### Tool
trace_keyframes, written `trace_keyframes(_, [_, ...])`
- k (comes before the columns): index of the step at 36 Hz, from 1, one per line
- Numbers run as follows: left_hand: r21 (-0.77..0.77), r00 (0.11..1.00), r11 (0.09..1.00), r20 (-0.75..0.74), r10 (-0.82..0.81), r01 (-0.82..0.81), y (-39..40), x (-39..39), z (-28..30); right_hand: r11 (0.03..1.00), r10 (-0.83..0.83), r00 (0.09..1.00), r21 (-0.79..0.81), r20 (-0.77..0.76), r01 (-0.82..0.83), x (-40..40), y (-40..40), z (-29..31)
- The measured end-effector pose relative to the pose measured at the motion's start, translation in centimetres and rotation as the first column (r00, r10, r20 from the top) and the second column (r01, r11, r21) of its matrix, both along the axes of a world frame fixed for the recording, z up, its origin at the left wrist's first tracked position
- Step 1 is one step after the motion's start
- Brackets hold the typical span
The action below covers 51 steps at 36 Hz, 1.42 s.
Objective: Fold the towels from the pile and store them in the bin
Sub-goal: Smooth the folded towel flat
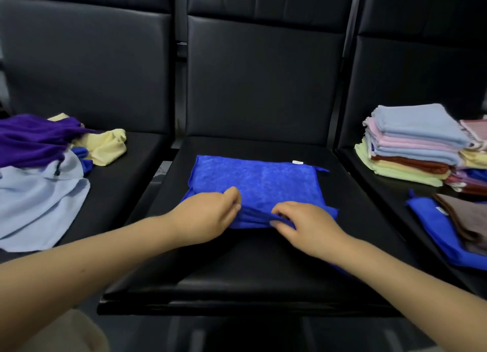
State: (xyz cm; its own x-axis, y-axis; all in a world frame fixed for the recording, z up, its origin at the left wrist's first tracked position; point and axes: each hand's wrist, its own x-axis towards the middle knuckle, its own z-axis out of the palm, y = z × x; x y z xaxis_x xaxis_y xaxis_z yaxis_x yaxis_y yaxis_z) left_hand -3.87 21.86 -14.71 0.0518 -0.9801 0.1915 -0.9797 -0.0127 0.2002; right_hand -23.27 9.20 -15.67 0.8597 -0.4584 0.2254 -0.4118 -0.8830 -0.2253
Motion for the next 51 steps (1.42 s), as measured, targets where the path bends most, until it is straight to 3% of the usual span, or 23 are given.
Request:
trace_keyframes(3, [0.099,0.981,0.995,0.195,0.011,-0.031,0.0,1.4,0.9,0.981,0.023,1.000,0.190,-0.005,-0.021,-0.3,-1.9,1.2])
trace_keyframes(7, [0.071,0.977,0.997,0.211,0.013,-0.029,0.4,3.5,2.2,0.926,0.055,0.997,0.375,-0.054,-0.031,-1.6,-3.6,2.9])
trace_keyframes(14, [0.127,0.987,0.981,0.077,0.139,-0.148,2.4,5.3,3.1,0.750,-0.180,0.968,0.661,0.176,0.019,-4.4,-5.6,3.7])
trace_keyframes(18, [0.155,0.983,0.978,-0.097,0.156,-0.140,3.4,4.9,3.5,0.528,-0.271,0.923,0.844,0.274,-0.095,-5.0,-4.7,3.3])
trace_keyframes(20, [0.136,0.966,0.983,-0.212,0.148,-0.121,3.9,4.6,3.3,0.463,-0.295,0.913,0.878,0.281,-0.121,-5.1,-4.2,3.2])
trace_keyframes(25, [0.206,0.954,0.976,-0.272,0.128,-0.072,4.6,3.6,2.6,0.523,-0.326,0.931,0.852,0.167,0.030,-5.2,-2.9,2.8])
trace_keyframes(30, [0.275,0.987,0.961,-0.144,0.070,-0.028,4.9,3.2,2.4,0.417,-0.354,0.935,0.893,-0.015,0.172,-5.7,-2.8,2.5])
trace_keyframes(35, [0.151,0.978,0.988,-0.199,0.066,-0.036,4.3,4.5,2.7,0.412,-0.466,0.881,0.901,0.079,0.137,-6.0,-4.0,3.1])
trace_keyframes(37, [0.118,0.952,0.991,-0.293,0.090,-0.058,3.7,4.9,3.0,0.434,-0.486,0.864,0.895,0.136,0.104,-5.7,-4.7,3.2])
trace_keyframes(40, [0.096,0.922,0.992,-0.369,0.117,-0.088,2.4,5.9,3.3,0.475,-0.507,0.841,0.875,0.191,0.087,-4.9,-5.5,3.6])
trace_keyframes(47, [0.127,0.920,0.982,-0.351,0.174,-0.137,-0.6,8.2,3.2,0.497,-0.565,0.796,0.860,0.216,0.119,-2.0,-8.0,2.9])
trace_keyframes(51, [0.105,0.862,0.971,-0.446,0.240,-0.216,-2.1,9.7,2.7,0.523,-0.613,0.755,0.836,0.233,0.167,-0.4,-9.5,2.2])
